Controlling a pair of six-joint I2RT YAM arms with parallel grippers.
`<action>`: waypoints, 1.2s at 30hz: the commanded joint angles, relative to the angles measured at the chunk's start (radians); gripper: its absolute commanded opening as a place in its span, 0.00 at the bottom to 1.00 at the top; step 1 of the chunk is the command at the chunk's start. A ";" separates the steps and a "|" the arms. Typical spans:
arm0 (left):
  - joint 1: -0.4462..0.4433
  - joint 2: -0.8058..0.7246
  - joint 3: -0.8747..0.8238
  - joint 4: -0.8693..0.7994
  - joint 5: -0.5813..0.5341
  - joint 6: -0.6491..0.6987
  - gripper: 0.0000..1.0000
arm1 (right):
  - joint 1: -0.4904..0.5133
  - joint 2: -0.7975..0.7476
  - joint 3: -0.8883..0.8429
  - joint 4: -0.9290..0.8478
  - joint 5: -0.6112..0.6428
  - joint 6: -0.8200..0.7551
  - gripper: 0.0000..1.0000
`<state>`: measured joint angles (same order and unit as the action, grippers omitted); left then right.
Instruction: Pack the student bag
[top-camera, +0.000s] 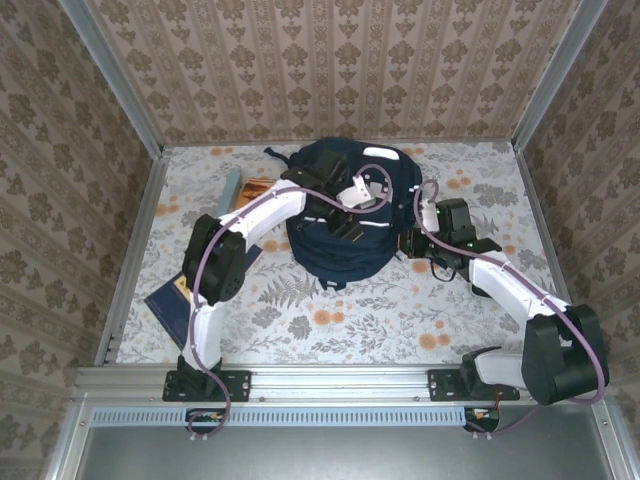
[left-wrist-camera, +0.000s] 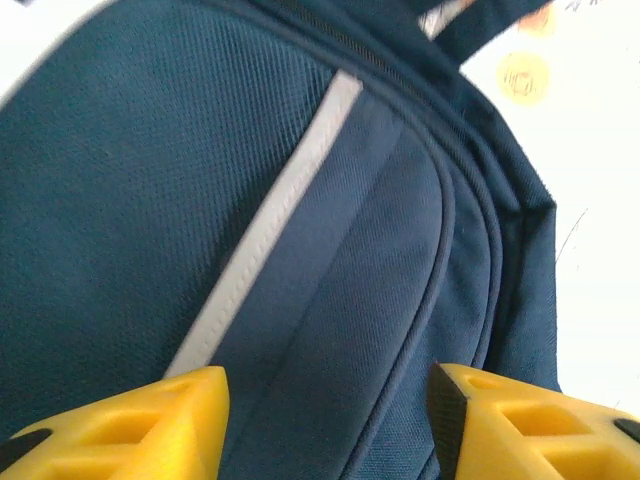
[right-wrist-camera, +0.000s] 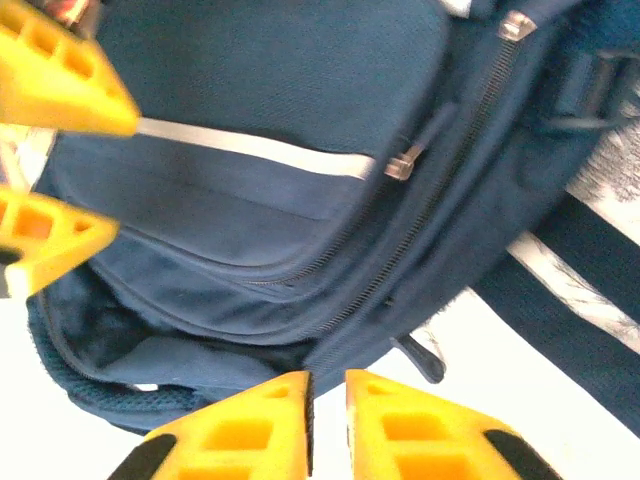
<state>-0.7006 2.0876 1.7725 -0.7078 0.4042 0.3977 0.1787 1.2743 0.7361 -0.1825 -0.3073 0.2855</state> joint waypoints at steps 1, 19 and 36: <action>-0.038 -0.016 -0.014 0.005 -0.057 0.044 0.57 | -0.044 -0.011 -0.035 0.025 0.035 0.130 0.33; -0.122 0.163 0.123 -0.028 -0.319 0.157 0.42 | -0.136 -0.012 -0.039 0.009 0.042 0.220 0.61; -0.122 0.262 0.238 -0.133 -0.343 0.235 0.32 | -0.137 -0.007 -0.007 -0.046 0.076 0.175 0.61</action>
<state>-0.8318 2.3100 1.9820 -0.7952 0.1043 0.6075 0.0456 1.2743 0.7002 -0.1925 -0.2577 0.4763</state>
